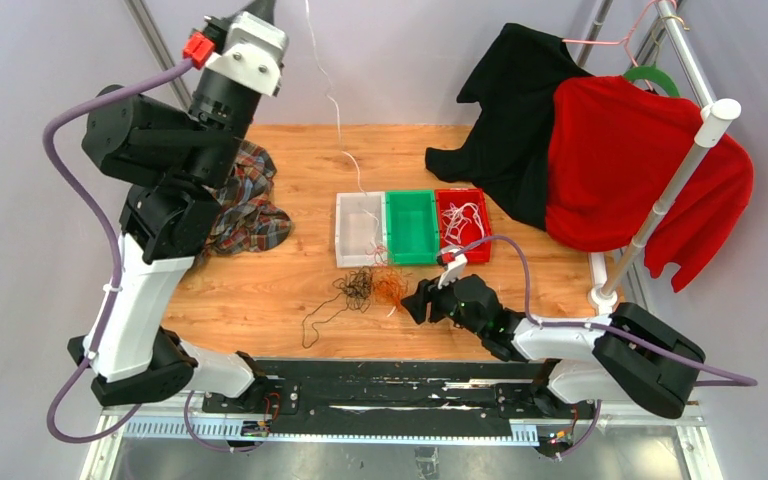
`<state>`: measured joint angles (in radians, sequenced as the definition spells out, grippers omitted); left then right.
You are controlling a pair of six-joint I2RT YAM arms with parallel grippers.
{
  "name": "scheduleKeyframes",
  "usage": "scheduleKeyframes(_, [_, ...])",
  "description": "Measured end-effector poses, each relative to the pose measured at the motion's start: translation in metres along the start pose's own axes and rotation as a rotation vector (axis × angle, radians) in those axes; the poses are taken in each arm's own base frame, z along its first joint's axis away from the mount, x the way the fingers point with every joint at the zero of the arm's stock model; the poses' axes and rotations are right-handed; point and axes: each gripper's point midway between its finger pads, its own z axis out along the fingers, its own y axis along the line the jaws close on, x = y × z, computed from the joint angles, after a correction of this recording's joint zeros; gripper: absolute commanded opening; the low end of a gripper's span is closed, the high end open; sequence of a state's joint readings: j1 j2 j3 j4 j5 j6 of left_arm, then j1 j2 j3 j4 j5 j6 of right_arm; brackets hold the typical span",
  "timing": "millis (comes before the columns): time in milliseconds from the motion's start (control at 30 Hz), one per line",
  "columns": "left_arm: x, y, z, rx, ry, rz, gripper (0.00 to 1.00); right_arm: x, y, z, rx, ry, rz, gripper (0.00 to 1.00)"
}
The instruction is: Untangle the cables
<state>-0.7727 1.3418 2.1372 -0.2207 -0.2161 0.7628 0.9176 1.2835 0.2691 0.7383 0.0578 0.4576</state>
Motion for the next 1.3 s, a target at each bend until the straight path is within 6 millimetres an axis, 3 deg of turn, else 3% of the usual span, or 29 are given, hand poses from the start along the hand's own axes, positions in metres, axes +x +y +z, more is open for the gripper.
scheduleKeyframes(200, [-0.046, 0.042, 0.01, -0.162, -0.167, -0.006, 0.0, 0.007, -0.006, -0.003, 0.026, 0.022, -0.01, 0.51])
scheduleKeyframes(400, [-0.055, 0.04, 0.004, -0.136, -0.217, -0.013, 0.0, 0.008, -0.006, -0.006, 0.034, 0.047, -0.049, 0.66])
scheduleKeyframes(500, [-0.051, 0.03, 0.005, -0.1, -0.211, -0.024, 0.0, -0.026, 0.016, -0.007, -0.005, -0.022, -0.095, 0.7])
scheduleKeyframes(667, [-0.043, 0.014, 0.008, -0.037, -0.191, -0.042, 0.0, -0.106, 0.063, 0.005, -0.086, -0.179, -0.161, 0.71])
scheduleKeyframes(767, [-0.042, 0.009, 0.008, -0.014, -0.187, -0.054, 0.0, -0.132, 0.079, 0.024, -0.103, -0.216, -0.204, 0.69])
scheduleKeyframes(833, [-0.041, 0.006, 0.008, -0.002, -0.183, -0.059, 0.0, -0.131, 0.081, 0.037, -0.103, -0.204, -0.223, 0.66])
scheduleKeyframes(1000, [-0.043, 0.007, 0.006, 0.006, -0.184, -0.065, 0.0, -0.097, 0.071, 0.07, -0.084, -0.125, -0.256, 0.57])
scheduleKeyframes(1233, [-0.054, 0.018, 0.001, -0.007, -0.204, -0.074, 0.0, -0.07, 0.058, 0.097, -0.053, -0.109, -0.261, 0.1])
scheduleKeyframes(1300, [-0.059, 0.025, -0.002, -0.02, -0.216, -0.074, 0.0, -0.066, 0.056, 0.098, -0.054, -0.114, -0.246, 0.01])
